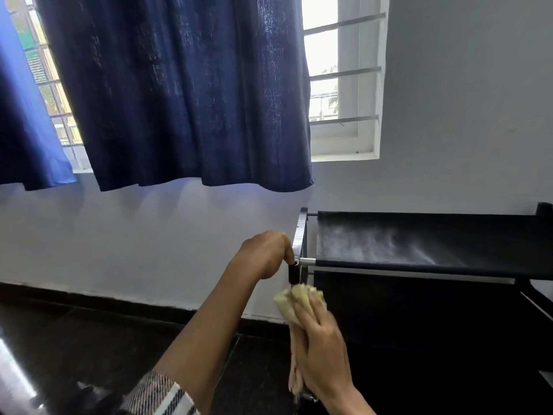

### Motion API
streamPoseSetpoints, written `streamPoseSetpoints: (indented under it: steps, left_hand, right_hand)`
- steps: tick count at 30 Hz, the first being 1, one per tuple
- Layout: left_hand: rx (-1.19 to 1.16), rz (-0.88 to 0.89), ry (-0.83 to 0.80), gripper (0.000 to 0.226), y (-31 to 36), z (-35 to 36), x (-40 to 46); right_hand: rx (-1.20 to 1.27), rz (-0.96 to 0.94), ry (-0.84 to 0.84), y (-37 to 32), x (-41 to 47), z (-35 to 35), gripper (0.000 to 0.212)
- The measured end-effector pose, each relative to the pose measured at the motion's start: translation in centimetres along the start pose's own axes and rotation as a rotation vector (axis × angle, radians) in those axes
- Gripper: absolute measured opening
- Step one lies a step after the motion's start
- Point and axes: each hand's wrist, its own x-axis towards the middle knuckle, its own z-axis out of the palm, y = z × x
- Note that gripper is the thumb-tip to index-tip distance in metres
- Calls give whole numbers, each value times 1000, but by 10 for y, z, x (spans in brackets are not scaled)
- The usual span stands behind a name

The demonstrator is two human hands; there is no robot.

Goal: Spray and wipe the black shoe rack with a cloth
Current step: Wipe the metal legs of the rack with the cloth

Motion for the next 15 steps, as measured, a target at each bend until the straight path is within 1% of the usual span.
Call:
streamPoseSetpoints:
  steps: [1, 2, 4, 5, 6, 7, 8, 10, 12, 13, 14, 15]
  left_hand:
    - [-3, -1, 0, 45, 1, 0, -1]
    - [-6, -3, -4, 44, 1, 0, -1]
    - [-10, -12, -22, 46, 2, -2, 1]
    - [-9, -16, -31, 45, 3, -3, 2]
    - [-10, -20, -36, 42, 4, -5, 3]
    - [-13, -24, -37, 40, 5, -5, 3]
    - [-17, -31, -37, 38, 6, -6, 4]
    - [-14, -48, -27, 37, 9, -5, 3]
    - [2, -57, -12, 35, 12, -4, 2]
    - [14, -59, -4, 34, 13, -4, 1]
    - [35, -59, 4, 33, 15, -3, 0]
    - [61, -56, 8, 33, 16, -3, 0]
  right_hand:
    - [-67, 10, -34, 1, -6, 0, 43]
    - [-119, 8, -22, -2, -8, -1, 43]
    - [-191, -82, 105, -14, 0, -3, 43]
    - [-279, -119, 158, -22, 8, -3, 44]
    - [-389, -132, 168, -30, 16, -1, 48]
    - [-497, -127, 144, -36, 21, 3, 52]
    - [-589, -101, 85, -40, 23, 8, 56]
    - [-746, -63, -80, -43, 16, 22, 59]
    - [-770, -64, -176, -39, 4, 30, 50]
    - [-748, -71, -193, -36, -1, 31, 47]
    - [-713, -91, -177, -34, -4, 29, 48]
    - [-673, -127, -124, -32, -4, 26, 50]
